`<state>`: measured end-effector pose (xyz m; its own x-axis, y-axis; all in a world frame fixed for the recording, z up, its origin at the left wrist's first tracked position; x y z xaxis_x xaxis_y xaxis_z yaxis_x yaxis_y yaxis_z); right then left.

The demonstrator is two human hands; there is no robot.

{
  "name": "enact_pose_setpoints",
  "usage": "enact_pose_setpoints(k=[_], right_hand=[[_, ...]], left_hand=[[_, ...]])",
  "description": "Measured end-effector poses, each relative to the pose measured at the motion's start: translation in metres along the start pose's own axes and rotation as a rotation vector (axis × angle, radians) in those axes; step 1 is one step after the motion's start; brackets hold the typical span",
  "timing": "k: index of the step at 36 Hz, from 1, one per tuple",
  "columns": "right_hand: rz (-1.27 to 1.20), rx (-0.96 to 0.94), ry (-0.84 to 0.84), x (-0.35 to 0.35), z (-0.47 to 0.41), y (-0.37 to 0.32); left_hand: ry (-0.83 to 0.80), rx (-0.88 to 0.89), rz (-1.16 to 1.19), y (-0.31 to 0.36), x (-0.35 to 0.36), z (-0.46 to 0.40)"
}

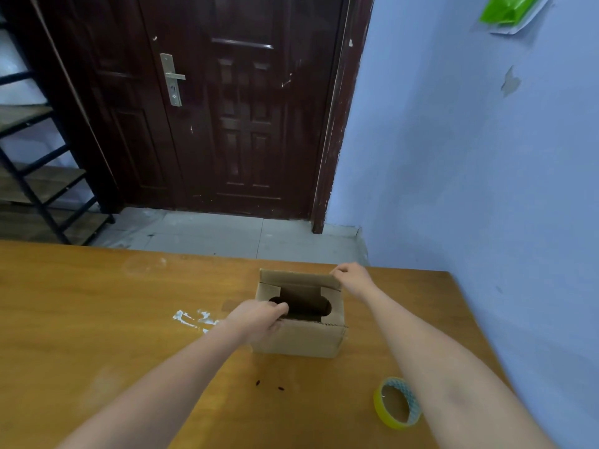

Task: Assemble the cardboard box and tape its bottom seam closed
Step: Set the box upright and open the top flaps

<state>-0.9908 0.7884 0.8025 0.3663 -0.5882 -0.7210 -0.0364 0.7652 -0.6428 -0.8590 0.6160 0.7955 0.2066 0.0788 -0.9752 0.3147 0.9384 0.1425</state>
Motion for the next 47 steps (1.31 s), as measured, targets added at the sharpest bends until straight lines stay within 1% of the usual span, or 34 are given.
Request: enact_pose_setpoints(k=[3, 7, 9, 11, 14, 19, 22, 25, 30, 33, 36, 40, 43, 47], right_hand=[[0.011, 0.002, -0.023, 0.002, 0.003, 0.001], [0.04, 0.008, -0.04, 0.005, 0.008, 0.002], [0.072, 0.004, -0.058, 0.008, 0.011, 0.002], [0.12, 0.007, -0.089, 0.012, 0.014, 0.003], [0.205, 0.008, -0.136, 0.02, 0.019, 0.006], [0.309, -0.027, -0.136, 0.028, 0.021, 0.007], [0.357, -0.062, -0.164, 0.033, 0.022, 0.007], [0.433, -0.103, -0.218, 0.039, 0.026, 0.008], [0.69, -0.199, -0.269, 0.048, 0.036, 0.006], [0.741, -0.213, -0.27, 0.052, 0.039, 0.006], [0.728, -0.159, -0.274, 0.053, 0.039, 0.012], [0.641, -0.038, -0.322, 0.055, 0.04, 0.026], [0.558, -0.007, -0.346, 0.059, 0.043, 0.031], [0.444, 0.004, -0.345, 0.071, 0.048, 0.036]], left_hand=[[0.109, -0.037, -0.032, -0.003, -0.008, 0.001], [0.296, -0.01, -0.213, 0.005, -0.023, 0.006], [0.365, -0.03, -0.234, 0.008, -0.029, 0.006], [0.303, -0.081, -0.177, 0.003, -0.019, 0.0], [0.129, -0.185, -0.131, -0.011, -0.001, -0.01], [-0.064, -0.268, -0.05, -0.02, 0.019, -0.017], [-0.124, -0.32, 0.023, -0.024, 0.03, -0.018], [-0.158, -0.35, 0.046, -0.023, 0.037, -0.022], [-0.246, -0.343, 0.074, -0.026, 0.047, -0.024], [-0.273, -0.332, 0.081, -0.029, 0.05, -0.023], [-0.27, -0.362, 0.136, -0.033, 0.056, -0.019], [-0.189, -0.42, 0.277, -0.031, 0.061, -0.017], [-0.105, -0.463, 0.333, -0.03, 0.059, -0.017], [-0.047, -0.465, 0.354, -0.029, 0.058, -0.015]])
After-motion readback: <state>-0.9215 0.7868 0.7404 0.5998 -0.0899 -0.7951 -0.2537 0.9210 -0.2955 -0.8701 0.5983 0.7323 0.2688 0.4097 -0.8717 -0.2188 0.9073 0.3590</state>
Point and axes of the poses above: each hand's wrist, its own z-axis away from the middle knuckle, its own x-axis out of the palm, y = z × x, the point moved 7 cm from there along -z, towards the middle knuckle, and after that the axes turned 2 degrees about z, right-handed, at the moved point
